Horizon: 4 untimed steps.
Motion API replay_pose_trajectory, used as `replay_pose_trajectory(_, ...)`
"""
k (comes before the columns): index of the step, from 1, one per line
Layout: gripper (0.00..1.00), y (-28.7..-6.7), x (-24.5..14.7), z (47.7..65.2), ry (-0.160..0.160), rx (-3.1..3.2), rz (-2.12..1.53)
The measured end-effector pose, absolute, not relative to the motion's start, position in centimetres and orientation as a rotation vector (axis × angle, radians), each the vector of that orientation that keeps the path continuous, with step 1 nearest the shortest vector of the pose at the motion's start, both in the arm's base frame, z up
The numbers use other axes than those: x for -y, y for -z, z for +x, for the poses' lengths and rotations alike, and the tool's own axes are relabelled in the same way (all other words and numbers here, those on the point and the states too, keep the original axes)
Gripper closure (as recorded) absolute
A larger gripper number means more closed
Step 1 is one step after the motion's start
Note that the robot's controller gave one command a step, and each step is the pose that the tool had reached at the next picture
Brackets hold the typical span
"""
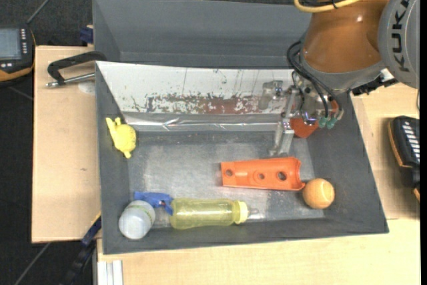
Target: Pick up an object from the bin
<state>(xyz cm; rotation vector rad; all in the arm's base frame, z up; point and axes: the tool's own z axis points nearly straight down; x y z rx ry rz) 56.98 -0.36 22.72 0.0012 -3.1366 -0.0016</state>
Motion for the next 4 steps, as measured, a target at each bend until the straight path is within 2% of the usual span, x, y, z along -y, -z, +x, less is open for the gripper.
replay_pose_trajectory(1, 0.0, -23.2, 0.4, 57.1, 0.002, 3.145, 0.001)
replay_pose_trajectory(2, 0.0, -19.6, 2.0, 55.9, 0.003, 3.148, 0.099)
replay_pose_trajectory(3, 0.0, -13.3, 3.2, 53.7, 0.001, 3.138, 0.267)
replay_pose_trajectory(4, 0.0, -10.7, 3.9, 53.7, 0.005, 3.143, 0.124)
